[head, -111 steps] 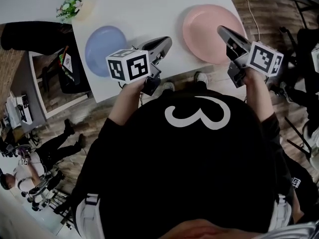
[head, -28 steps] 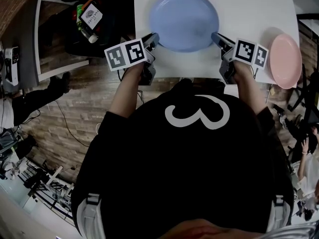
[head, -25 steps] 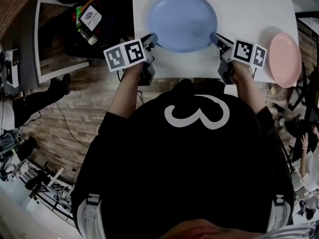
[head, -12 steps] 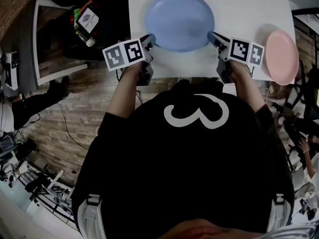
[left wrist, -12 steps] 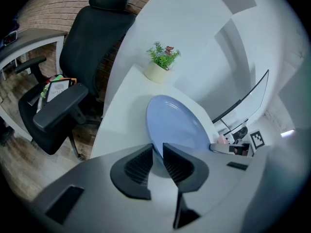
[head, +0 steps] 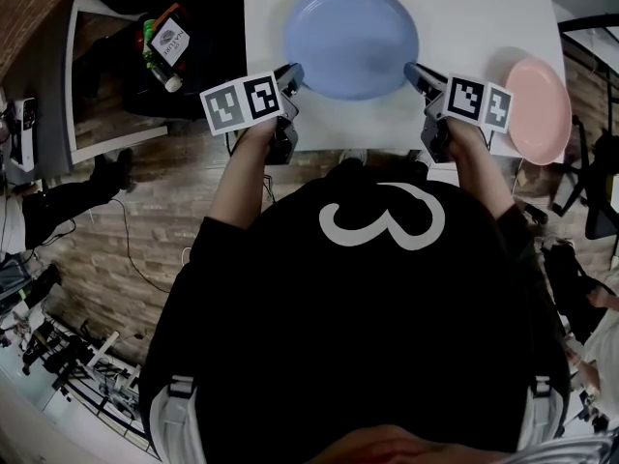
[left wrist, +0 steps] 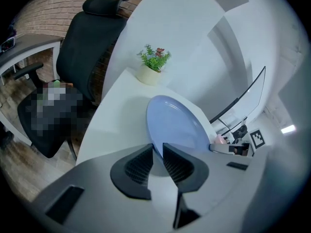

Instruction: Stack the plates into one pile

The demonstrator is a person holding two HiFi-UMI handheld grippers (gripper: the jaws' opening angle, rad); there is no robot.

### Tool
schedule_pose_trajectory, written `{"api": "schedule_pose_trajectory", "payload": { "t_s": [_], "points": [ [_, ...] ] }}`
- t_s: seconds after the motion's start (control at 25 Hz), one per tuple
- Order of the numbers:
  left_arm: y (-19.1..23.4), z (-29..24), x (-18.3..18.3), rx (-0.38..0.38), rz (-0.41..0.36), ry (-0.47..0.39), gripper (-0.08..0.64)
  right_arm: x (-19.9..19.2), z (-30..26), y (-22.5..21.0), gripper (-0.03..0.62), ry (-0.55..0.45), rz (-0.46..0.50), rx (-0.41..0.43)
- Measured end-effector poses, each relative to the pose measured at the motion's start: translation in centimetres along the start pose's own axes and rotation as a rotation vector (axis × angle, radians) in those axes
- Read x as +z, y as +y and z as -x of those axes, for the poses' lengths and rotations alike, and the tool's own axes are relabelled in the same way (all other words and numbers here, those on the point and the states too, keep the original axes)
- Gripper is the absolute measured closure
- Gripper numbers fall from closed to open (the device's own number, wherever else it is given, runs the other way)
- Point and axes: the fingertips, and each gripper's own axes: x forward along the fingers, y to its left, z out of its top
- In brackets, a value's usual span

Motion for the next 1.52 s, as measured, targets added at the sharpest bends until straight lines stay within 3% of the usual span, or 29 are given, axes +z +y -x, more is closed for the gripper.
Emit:
{"api": "schedule_pose_trajectory", "payload": {
  "t_s": [0.56, 1.52],
  "points": [
    [-8.6, -1.4, -0.1, -0.029, -0.09, -0.009, 0.486, 2.7, 8.0, -3.1, 0.514, -0.111, 0.037, -0.013],
    [-22.2, -6.4, -0.5, -0.145, -0.239, 0.041, 0.486, 5.0, 19.7, -10.9, 0.514, -0.276, -0.054, -0.09]
  ]
}}
